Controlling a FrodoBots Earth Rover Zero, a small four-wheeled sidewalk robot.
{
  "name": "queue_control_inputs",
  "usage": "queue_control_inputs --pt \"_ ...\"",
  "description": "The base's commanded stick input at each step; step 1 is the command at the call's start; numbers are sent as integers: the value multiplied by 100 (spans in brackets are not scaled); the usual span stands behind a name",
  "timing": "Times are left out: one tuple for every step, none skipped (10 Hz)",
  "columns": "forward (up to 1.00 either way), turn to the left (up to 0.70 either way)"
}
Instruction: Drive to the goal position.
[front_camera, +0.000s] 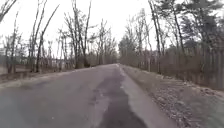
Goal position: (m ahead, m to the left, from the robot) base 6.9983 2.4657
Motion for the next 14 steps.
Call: queue_control_inputs --pt "85 0" --pt "85 0" --pt "85 0" --pt "85 0" --pt "85 0" --pt "85 0" --pt "85 0" --pt "85 0" --pt "85 0" --pt "85 0" --pt "85 0" --pt "85 0" --pt "85 -33" --pt "85 -31"
